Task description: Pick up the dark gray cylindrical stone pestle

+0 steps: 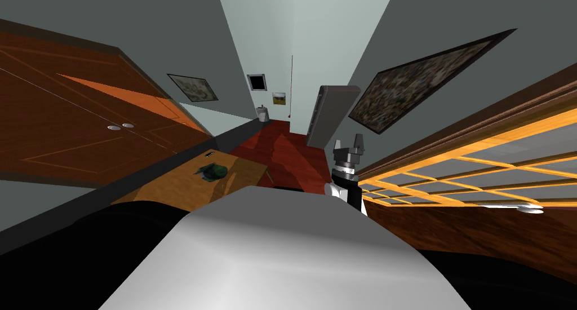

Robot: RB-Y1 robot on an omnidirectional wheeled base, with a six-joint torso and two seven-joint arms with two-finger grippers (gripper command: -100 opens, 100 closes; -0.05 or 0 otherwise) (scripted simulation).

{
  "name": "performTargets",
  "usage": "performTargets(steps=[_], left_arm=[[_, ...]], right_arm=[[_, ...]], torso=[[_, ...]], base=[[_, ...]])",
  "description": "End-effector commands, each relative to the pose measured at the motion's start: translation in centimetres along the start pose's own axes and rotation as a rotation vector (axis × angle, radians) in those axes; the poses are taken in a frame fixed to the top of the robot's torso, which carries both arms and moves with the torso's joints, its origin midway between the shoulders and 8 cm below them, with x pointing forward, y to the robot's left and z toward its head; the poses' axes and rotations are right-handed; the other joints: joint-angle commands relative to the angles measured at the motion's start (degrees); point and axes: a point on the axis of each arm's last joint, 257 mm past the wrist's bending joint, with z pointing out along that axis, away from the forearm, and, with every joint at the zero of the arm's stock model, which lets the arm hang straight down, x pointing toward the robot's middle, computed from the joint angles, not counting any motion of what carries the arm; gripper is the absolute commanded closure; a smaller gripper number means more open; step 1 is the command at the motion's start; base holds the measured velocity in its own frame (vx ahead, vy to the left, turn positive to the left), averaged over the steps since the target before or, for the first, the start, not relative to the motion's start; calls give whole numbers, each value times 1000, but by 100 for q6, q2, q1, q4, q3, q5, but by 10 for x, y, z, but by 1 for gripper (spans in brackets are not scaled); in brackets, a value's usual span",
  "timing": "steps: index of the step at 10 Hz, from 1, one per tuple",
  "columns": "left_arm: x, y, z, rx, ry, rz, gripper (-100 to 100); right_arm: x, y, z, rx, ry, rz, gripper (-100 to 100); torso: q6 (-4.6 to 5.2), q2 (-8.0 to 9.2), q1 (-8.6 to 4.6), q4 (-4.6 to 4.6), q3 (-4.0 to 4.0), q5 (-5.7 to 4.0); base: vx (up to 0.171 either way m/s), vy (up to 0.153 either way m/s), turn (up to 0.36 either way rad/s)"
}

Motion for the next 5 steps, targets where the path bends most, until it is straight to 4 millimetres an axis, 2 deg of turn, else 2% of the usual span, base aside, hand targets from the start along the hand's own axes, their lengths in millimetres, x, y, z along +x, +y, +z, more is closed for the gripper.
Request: performTargets(steps=[1, 3, 4, 5], left_arm=[[0, 0, 0, 0, 0, 0, 100], [0, -1, 0, 2, 0, 0, 100], [0, -1, 0, 2, 0, 0, 0], [-6, -8, 1, 15, 0, 15, 100]], right_arm=[[0, 0, 0, 0, 0, 0, 0], [0, 0, 0, 0, 0, 0, 0], [0, 0, 0, 0, 0, 0, 0], [0, 0, 0, 0, 0, 0, 0]], torso=[[0, 0, 0, 0, 0, 0], [-3, 0, 1, -2, -1, 0], [-4, 0, 1, -2, -1, -1], [-4, 0, 1, -2, -1, -1]], base=[[0, 0, 0], [0, 0, 0], [0, 0, 0], [40, 8, 180]])
